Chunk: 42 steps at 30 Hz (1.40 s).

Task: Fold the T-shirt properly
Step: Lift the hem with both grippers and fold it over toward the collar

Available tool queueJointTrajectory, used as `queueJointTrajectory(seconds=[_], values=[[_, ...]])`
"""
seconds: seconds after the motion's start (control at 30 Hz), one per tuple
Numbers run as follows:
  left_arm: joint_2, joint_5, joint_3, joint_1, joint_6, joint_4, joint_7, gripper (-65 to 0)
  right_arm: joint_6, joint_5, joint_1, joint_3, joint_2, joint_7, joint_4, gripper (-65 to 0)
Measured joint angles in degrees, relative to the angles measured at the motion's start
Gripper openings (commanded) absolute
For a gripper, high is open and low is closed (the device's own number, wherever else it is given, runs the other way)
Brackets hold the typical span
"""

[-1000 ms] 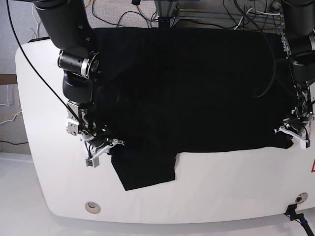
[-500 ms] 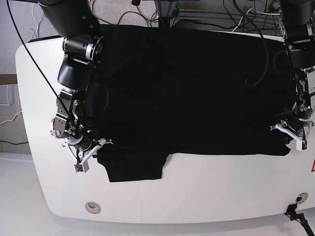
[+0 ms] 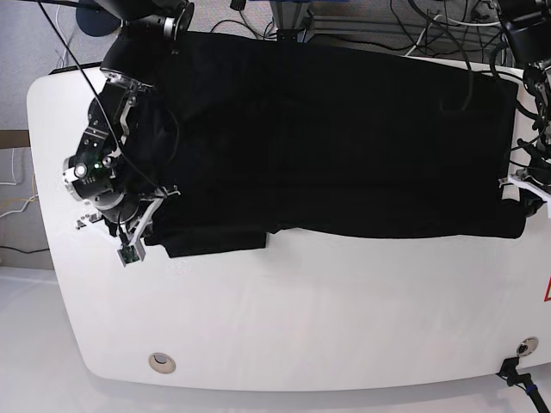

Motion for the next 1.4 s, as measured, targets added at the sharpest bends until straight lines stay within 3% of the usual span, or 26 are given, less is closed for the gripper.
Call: queueJointTrajectory(seconds=[0.13,0.3,0.47,0.73,0.77,0.87,0.97,1.0,1.23,1.4], values=[[0.2,-0.3,-4.2,3.0,-6.3,5.6,2.7,-65.0,1.8,0.0,-3.0,0.1,0.2,-5.4,9.0,-65.0],[0.2,0.2,-9.0,7.0,-9.4,10.5,8.7,-65.0,3.4,0.1,-8.0,0.1,0.1,-8.3,11.0,-65.0],[0.2,0.2,-11.9,10.8,-10.3,12.7,11.4,-65.0,3.4,0.0,-12.6,-0.3,0.2,-8.2,11.3,-65.0],[0.1,0.4,-12.9,14.1,-10.7,12.3,11.3,-65.0,3.7,-0.1,-19.6,-10.8,0.6,-8.1,11.5,-65.0],[0.2,0.3,-12.9,14.2,-10.7,12.3,11.3,-65.0,3.6,-0.2,-20.4,-11.2,0.6,-8.1,11.5,-63.9],[0.1,0.3,-12.9,14.1,-10.7,12.3,11.3,-65.0,3.6,-0.2,-22.1,-11.3,0.5,-8.1,11.5,-48.8],[0.1,0.3,-12.9,14.1,-10.7,12.3,11.3,-45.4,3.6,-0.2,-22.7,-11.0,0.8,-8.0,11.5,-38.2],[0.1,0.2,-12.9,14.1,-10.6,12.3,11.3,-42.7,3.6,-0.1,-23.0,-11.0,1.6,-8.0,11.7,-36.1],[0.2,0.2,-12.9,13.0,-10.3,12.9,11.3,-43.1,3.6,0.0,-19.4,-10.6,7.5,-8.2,12.8,-35.5],[1.2,-0.6,-10.0,10.5,-10.2,18.9,10.6,-47.5,3.7,-0.1,-13.6,-5.4,5.6,-4.4,12.9,-35.5]])
